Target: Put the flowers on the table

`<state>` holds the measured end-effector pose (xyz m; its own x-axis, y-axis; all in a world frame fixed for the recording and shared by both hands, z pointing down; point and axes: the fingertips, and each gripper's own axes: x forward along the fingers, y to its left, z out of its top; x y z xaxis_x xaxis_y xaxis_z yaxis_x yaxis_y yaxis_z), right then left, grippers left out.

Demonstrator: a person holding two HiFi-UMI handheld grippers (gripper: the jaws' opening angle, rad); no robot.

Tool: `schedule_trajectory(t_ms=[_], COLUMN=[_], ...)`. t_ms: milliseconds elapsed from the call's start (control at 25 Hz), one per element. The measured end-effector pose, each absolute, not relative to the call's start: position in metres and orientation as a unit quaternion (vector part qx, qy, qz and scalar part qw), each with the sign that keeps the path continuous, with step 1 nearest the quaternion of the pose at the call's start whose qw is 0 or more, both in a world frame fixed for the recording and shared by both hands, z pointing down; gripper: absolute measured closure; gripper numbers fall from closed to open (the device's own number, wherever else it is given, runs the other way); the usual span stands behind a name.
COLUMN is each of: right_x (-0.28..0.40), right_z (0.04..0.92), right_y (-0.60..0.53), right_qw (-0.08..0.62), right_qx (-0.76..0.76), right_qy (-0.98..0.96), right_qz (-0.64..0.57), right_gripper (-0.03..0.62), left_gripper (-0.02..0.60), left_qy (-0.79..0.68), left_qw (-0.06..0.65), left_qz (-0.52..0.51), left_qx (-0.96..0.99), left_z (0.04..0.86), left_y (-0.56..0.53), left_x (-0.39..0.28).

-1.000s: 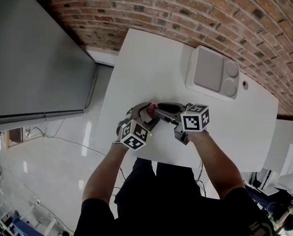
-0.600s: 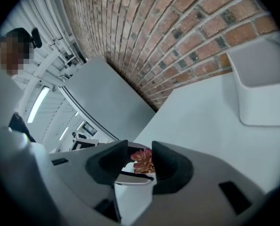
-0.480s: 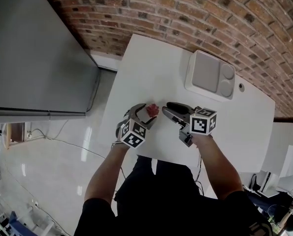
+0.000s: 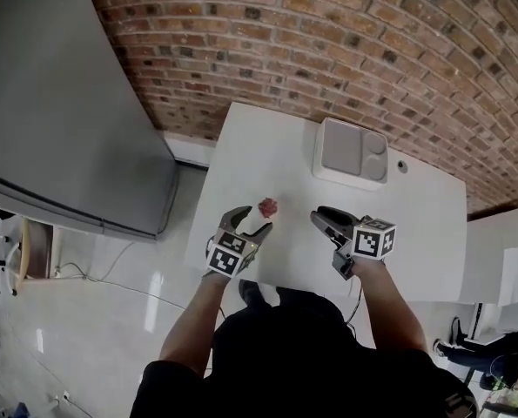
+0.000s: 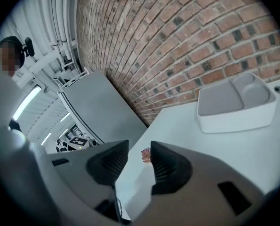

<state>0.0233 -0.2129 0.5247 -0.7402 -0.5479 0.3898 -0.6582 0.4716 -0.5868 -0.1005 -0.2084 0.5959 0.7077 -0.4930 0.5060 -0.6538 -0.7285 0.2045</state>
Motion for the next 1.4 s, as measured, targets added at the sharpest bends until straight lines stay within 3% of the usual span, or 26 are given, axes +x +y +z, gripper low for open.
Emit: schedule_trajectory(t_ms=[600, 920, 1400], right_x=[0.072, 0.13, 0.257], right_z=[0.492, 0.428, 0.355], right_y=[-0.182, -0.173, -0.149], right_qw=[0.034, 0.017, -0.034], right_qx=[0.385, 0.394, 0.455], right_qy=[-0.851, -0.886, -0.88], right_qz=[0.356, 0.243, 0.133], right_gripper=[0.5, 0.566, 0.582], left_gripper=[0.335, 0.424, 0.543], left_qy=[-0.353, -0.394, -0.445], left_qw=[0.178, 0.177, 0.133], left_qz=[0.199, 0.2, 0.147], left_qx=[0.897, 0.879, 0.873], left_z=[0.536, 0.499, 0.417], left_y=[-0.195, -0.194, -0.205], left_x=[-0.106, -0.065, 0.019])
